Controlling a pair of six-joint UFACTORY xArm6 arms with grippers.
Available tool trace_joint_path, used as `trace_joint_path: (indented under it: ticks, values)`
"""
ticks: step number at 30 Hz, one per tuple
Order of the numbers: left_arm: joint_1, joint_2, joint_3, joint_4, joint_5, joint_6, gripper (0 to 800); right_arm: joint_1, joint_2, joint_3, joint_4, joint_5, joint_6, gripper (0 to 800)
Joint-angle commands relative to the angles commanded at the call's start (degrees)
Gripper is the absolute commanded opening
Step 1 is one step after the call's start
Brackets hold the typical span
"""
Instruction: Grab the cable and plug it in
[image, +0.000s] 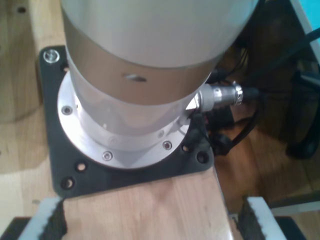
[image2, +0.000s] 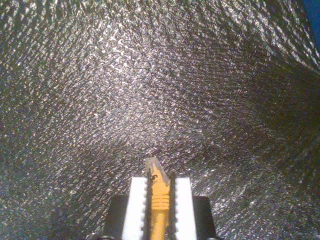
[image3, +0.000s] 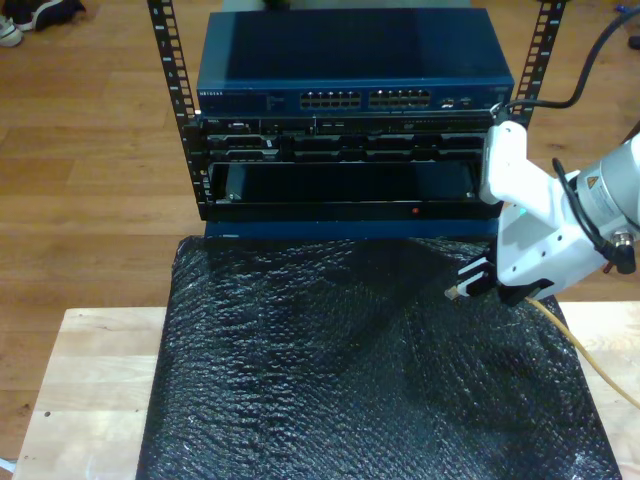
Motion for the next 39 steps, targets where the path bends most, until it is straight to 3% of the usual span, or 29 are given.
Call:
trace_joint_path:
  ticks: [6, 14, 20, 39]
  values:
    - [3.3, -0.4, 1.8, 1.1, -3.5, 2.3, 800, 0.1, 0.1, 0.2, 0.0, 0.0, -0.1, 0]
    - [6.9, -0.4, 7.8, 3.0, -14.9, 6.0, 800, 0.1, 0.1, 0.7, 0.0, -0.1, -0.1, 0]
    - [9.4, -0.4, 10.4, 3.0, -20.5, 7.1, 800, 0.1, 0.1, 1.3, 0.2, -0.1, -0.1, 0]
    - [10.1, 0.4, 12.6, 2.5, -24.4, 7.9, 800, 0.0, -0.1, 0.8, 0.1, -0.1, -0.1, 0]
